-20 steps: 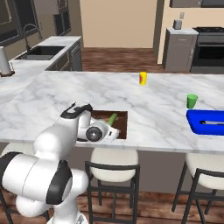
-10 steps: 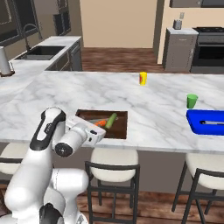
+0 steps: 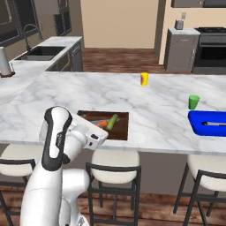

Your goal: Gather the carrot and cucumber from the fridge and place them on a tray on the dining counter. Then gather the chicken drumsticks from the fridge and place them on the other tray.

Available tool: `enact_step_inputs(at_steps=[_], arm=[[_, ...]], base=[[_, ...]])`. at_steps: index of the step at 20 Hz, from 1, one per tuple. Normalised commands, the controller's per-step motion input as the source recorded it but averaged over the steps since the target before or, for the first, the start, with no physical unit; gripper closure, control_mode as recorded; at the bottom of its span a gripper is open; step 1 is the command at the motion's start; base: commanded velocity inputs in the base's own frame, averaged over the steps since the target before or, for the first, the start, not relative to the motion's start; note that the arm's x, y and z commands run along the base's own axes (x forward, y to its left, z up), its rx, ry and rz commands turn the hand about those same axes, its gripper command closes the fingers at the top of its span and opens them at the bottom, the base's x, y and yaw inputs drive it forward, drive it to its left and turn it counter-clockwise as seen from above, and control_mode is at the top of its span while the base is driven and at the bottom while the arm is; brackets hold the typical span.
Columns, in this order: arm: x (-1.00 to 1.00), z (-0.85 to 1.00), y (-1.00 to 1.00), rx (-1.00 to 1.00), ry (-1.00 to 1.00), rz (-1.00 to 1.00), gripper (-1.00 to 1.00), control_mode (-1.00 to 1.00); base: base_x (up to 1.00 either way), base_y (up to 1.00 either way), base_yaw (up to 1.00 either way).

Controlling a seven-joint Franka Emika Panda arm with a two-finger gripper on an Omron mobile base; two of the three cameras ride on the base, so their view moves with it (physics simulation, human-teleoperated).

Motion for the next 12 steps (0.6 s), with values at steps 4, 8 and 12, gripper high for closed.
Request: enact_step_inputs(at_steps=[4, 8, 12], arm=[[0.00, 0.40, -0.42, -0.04, -0.02, 0.00, -1.00, -1.00], [0.06, 0.44, -0.71, -0.30, -0.04, 0.00, -1.00, -1.00], [0.20, 0.24, -0.83, -0.47, 0.00, 0.00, -1.00, -1.00]], base=[[0.00, 0.00, 0.00], [0.00, 0.00, 0.00], [0.00, 0.00, 0.00]])
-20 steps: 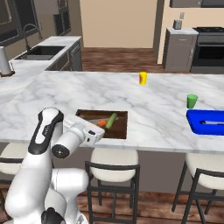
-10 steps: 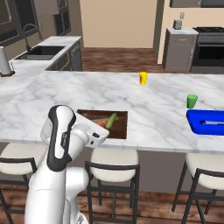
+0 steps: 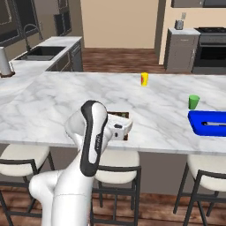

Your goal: Gather the carrot and cucumber from the fridge and place them on a tray on the dining counter. Then gather the chicken drumsticks from the fridge and place them on the other tray.

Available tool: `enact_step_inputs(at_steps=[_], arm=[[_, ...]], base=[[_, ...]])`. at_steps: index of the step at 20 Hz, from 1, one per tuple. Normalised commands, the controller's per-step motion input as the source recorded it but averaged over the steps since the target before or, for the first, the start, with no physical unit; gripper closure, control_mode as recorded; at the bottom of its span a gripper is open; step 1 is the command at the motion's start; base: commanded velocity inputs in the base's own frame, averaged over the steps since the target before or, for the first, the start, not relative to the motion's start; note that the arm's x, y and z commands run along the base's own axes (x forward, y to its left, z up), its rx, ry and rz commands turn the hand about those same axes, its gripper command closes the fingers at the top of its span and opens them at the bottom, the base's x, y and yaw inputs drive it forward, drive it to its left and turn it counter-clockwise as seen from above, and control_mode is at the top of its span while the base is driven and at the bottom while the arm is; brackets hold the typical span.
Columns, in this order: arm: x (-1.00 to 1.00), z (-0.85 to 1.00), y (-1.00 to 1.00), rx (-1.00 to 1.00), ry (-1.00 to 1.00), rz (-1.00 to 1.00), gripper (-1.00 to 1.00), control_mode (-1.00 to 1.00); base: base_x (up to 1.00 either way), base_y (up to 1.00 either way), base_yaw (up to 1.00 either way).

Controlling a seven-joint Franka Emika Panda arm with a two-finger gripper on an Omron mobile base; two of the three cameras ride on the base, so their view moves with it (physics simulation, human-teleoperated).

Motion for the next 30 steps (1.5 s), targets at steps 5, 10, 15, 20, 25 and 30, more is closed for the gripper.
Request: enact_step_inputs(at_steps=[5, 10, 15, 20, 25, 30], arm=[[0.02, 0.01, -1.00, -0.60, 0.00, 0.00, -1.00, -1.00], [0.00, -0.05, -1.00, -0.69, 0.00, 0.03, -1.00, -1.00], [0.00, 0.00, -0.96, -0.77, 0.00, 0.01, -1.00, -1.00], [-0.09, 0.01, -0.62, -0.89, -0.03, 0.00, -1.00, -1.00], [-0.61, 0.06, -0.22, -0.87, -0.24, 0.00, -1.00, -1.00], [-0.56, 0.00, -0.38, -0.81, -0.23, 0.01, -1.00, -1.00]], base=[[0.00, 0.00, 0.00], [0.00, 0.00, 0.00], [0.00, 0.00, 0.00], [0.00, 0.00, 0.00], [0.00, 0.00, 0.00], [0.00, 0.00, 0.00]])
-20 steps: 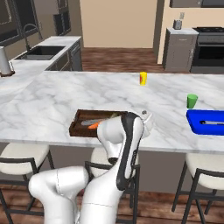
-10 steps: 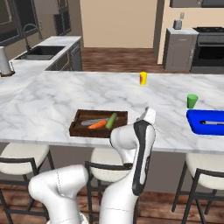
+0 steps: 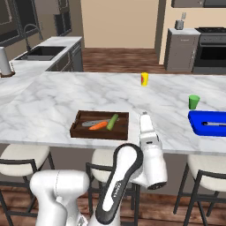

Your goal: Gather the carrot and cucumber from the fridge and place them on a tray on the dining counter. Then gather the chicken drumsticks from the fridge and place them on the other tray.

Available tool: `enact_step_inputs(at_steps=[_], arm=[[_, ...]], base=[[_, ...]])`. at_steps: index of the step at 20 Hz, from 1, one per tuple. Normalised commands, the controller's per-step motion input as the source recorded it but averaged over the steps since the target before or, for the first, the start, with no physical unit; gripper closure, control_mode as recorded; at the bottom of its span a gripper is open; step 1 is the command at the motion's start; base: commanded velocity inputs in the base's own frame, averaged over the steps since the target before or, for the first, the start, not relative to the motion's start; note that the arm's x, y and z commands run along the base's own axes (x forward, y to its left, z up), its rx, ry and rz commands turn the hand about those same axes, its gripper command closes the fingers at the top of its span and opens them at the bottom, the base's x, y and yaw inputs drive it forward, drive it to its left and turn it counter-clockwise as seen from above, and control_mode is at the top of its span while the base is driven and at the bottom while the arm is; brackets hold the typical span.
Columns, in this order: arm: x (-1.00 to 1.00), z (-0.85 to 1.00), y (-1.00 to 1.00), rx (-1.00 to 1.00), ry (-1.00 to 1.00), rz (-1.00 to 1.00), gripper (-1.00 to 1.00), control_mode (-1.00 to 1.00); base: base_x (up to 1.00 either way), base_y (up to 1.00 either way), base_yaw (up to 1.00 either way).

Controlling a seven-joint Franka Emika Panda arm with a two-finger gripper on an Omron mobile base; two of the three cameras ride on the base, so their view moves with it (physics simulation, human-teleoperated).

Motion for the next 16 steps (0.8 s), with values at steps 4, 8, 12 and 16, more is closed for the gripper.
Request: enact_step_inputs(at_steps=[4, 8, 12, 16], arm=[[-0.40, 0.03, -0.28, -0.94, -0.24, 0.00, -1.00, -1.00], [-0.16, 0.00, 0.00, -1.00, -0.06, -0.01, -1.00, -1.00], [-0.01, 0.00, 0.41, -1.00, 0.04, -0.08, -1.00, -1.00], [0.00, 0.00, 0.96, -0.94, 0.19, -0.06, -1.00, -1.00]], base=[[0.00, 0.00, 0.00], [0.00, 0.00, 0.00], [0.00, 0.00, 0.00], [0.00, 0.00, 0.00]])
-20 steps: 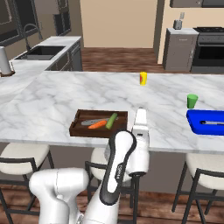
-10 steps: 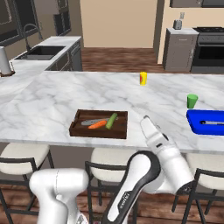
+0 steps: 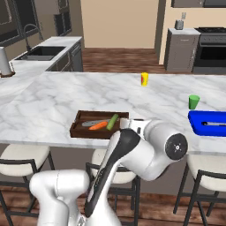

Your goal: Gather the carrot and cucumber from the fridge and place them on a tray on the dining counter. Then gather the chicken drumsticks from the fridge and place them on the other tray.

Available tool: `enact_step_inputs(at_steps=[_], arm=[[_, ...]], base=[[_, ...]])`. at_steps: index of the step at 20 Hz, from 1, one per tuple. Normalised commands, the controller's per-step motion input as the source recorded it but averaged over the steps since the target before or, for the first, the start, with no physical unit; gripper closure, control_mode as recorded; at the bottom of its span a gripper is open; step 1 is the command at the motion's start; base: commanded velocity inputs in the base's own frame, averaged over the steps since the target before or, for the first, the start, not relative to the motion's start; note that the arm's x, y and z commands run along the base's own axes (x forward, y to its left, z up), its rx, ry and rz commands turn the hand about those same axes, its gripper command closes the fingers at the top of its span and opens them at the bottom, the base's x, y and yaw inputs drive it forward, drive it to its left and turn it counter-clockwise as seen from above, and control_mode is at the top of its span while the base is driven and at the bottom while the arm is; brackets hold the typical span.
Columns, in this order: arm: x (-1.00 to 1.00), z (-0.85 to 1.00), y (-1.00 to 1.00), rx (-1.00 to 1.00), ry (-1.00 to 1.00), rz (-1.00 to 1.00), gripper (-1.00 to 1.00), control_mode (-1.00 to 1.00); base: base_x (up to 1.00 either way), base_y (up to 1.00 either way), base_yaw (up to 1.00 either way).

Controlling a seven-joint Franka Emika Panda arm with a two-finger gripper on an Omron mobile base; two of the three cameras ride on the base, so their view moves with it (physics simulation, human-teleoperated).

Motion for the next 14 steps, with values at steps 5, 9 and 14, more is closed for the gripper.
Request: enact_step_inputs(at_steps=[5, 9, 14], arm=[[0.00, -0.06, 0.90, -0.51, 0.24, 0.00, -1.00, -1.00], [0.00, -0.24, 0.66, -0.23, 0.18, -0.03, -1.00, -1.00], [0.00, -0.51, 0.71, -0.22, 0.27, -0.02, -1.00, -1.00]], base=[[0.00, 0.00, 0.00], [0.00, 0.00, 0.00], [0.00, 0.00, 0.00]])
